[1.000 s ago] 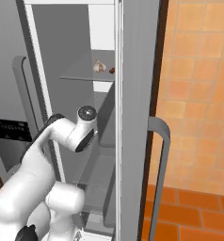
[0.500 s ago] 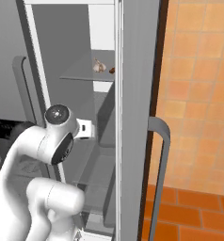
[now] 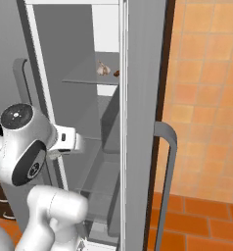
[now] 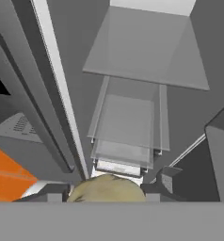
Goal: Place one garlic and one chicken drumstick in each tupperware on the nearby counter, to pack two identical lunches.
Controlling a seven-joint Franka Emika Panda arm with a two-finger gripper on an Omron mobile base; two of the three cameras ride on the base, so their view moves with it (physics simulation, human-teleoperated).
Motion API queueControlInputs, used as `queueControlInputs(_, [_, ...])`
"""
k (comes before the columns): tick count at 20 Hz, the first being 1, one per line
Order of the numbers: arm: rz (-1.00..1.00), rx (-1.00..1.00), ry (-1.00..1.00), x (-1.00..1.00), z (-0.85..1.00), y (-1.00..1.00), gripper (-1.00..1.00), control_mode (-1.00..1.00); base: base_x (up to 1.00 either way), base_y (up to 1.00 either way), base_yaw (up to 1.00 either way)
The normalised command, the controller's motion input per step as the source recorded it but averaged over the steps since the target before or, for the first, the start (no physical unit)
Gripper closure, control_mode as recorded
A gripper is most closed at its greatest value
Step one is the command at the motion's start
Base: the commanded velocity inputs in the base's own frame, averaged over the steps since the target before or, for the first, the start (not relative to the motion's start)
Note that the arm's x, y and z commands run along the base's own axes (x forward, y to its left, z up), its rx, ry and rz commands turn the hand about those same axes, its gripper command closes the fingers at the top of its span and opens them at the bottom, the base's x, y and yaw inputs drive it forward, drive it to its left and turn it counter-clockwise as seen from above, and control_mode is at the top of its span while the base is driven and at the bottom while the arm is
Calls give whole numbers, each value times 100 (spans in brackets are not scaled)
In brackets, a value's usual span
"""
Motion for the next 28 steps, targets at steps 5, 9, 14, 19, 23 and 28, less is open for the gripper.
queueControlInputs(5, [0, -3, -1, -20, 0, 8, 100, 100, -80, 32, 14])
queueControlInputs(9, [0, 0, 0, 0, 0, 0, 100, 100, -99, 93, 18])
queueControlInputs(14, [0, 0, 0, 0, 0, 0, 100, 100, -36, 100, 9])
queueControlInputs(19, [0, 0, 0, 0, 0, 0, 100, 100, 28, 100, 0])
queueControlInputs(23, [0, 0, 0, 0, 0, 0, 100, 100, 64, 100, 0])
queueControlInputs(28, [0, 0, 0, 0, 0, 0, 100, 100, 70, 100, 0])
